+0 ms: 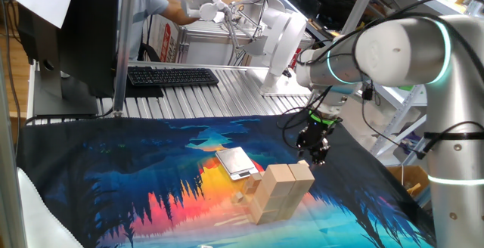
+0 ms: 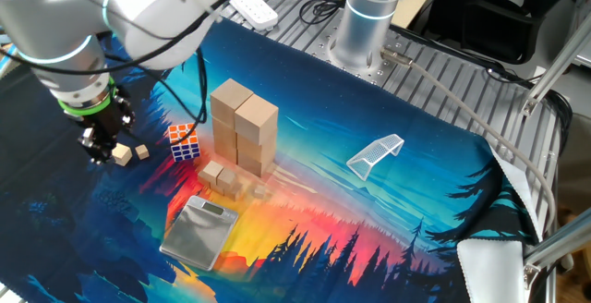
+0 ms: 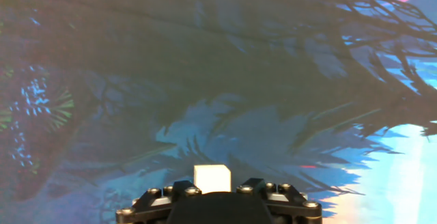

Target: Stack the blocks into a pyramid shape

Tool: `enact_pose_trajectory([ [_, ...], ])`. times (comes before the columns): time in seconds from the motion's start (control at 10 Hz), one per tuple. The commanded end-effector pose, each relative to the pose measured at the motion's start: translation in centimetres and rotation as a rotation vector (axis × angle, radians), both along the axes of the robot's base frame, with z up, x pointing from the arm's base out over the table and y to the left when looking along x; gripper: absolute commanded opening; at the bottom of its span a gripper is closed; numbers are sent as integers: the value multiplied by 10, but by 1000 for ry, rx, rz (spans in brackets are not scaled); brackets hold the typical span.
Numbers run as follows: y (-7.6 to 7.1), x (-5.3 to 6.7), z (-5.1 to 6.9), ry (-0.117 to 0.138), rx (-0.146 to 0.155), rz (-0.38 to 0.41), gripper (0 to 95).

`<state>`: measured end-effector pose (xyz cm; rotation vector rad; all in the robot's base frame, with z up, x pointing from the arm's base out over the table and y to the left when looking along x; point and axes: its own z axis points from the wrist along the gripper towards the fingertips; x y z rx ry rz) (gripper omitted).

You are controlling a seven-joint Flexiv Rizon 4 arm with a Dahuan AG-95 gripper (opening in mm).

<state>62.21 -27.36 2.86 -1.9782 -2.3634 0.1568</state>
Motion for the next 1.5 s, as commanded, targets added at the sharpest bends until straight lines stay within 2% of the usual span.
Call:
enact_pose_trajectory([
  [0.1,2,0,-1,-9,-8,-4,570],
  [0.5,0,2,-4,-9,-2,10,570],
  [0.8,0,5,-12,-18,-4,10,570],
  [0.9,0,5,-12,-19,-4,12,380],
  [1.1,0,5,-12,-21,-1,18,380],
  [1.3,0,4,-13,-26,-1,27,0],
  [1.5,0,4,-12,-25,0,32,0],
])
